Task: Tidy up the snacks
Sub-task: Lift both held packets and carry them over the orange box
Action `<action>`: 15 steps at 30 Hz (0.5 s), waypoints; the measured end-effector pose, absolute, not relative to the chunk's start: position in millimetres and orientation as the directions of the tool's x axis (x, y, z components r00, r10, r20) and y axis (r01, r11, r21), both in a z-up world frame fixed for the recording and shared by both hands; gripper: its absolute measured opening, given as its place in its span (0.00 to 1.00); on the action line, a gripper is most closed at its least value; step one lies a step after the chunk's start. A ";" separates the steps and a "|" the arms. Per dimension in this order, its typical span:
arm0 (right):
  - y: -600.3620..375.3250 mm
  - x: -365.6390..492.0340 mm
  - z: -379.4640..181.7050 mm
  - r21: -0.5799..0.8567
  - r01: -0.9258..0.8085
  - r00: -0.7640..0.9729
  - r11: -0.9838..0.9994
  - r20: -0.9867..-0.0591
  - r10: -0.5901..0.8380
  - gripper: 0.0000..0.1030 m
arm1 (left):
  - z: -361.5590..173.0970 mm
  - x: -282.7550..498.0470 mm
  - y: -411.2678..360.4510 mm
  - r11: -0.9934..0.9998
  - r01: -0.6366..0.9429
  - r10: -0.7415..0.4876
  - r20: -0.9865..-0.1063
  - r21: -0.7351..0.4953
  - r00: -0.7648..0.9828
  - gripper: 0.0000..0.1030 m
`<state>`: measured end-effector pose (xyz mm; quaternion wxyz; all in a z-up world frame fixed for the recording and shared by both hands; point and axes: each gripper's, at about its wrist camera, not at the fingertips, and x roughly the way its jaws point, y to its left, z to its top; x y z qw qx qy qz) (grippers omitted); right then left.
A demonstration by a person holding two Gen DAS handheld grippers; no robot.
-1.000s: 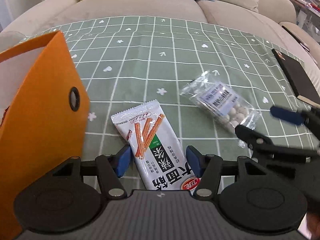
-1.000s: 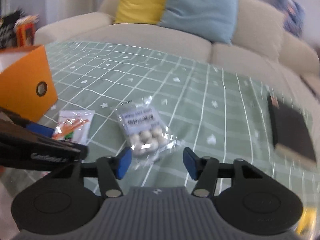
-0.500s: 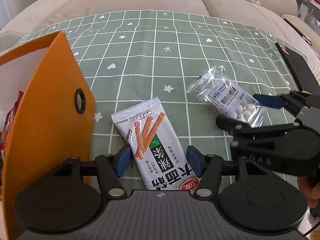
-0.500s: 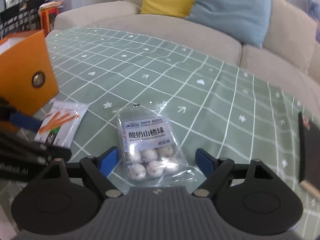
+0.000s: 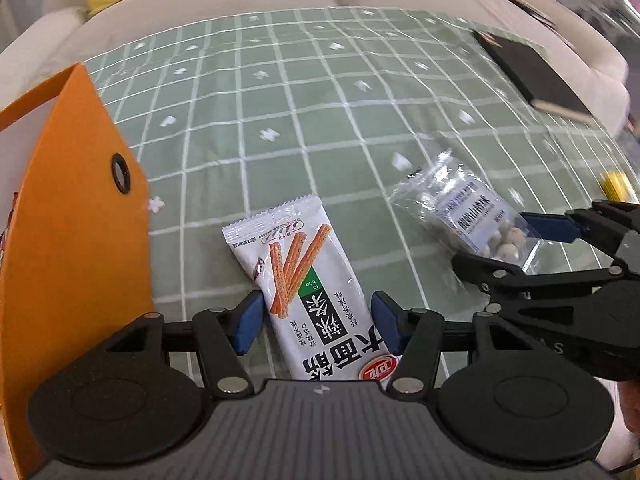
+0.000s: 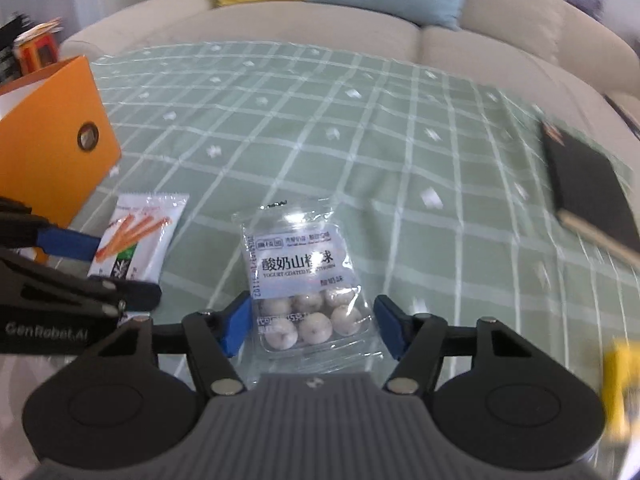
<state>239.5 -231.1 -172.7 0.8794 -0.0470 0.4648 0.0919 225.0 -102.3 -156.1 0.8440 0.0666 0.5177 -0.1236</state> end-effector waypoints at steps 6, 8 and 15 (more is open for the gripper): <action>-226.0 185.4 -166.6 0.001 -0.076 0.505 0.997 -0.862 0.039 0.62 | -155.0 188.9 -105.3 0.904 0.427 -0.203 -0.901 -0.022 0.382 0.65; -222.8 164.1 -164.8 0.006 -0.066 0.493 0.998 -0.869 0.038 0.62 | -155.1 179.5 -101.9 0.887 0.461 -0.221 -0.909 -0.035 0.355 0.65; -215.5 111.4 -161.6 0.010 -0.097 0.478 0.995 -0.877 0.055 0.64 | -153.1 151.7 -90.8 0.846 0.531 -0.240 -0.914 -0.033 0.326 0.66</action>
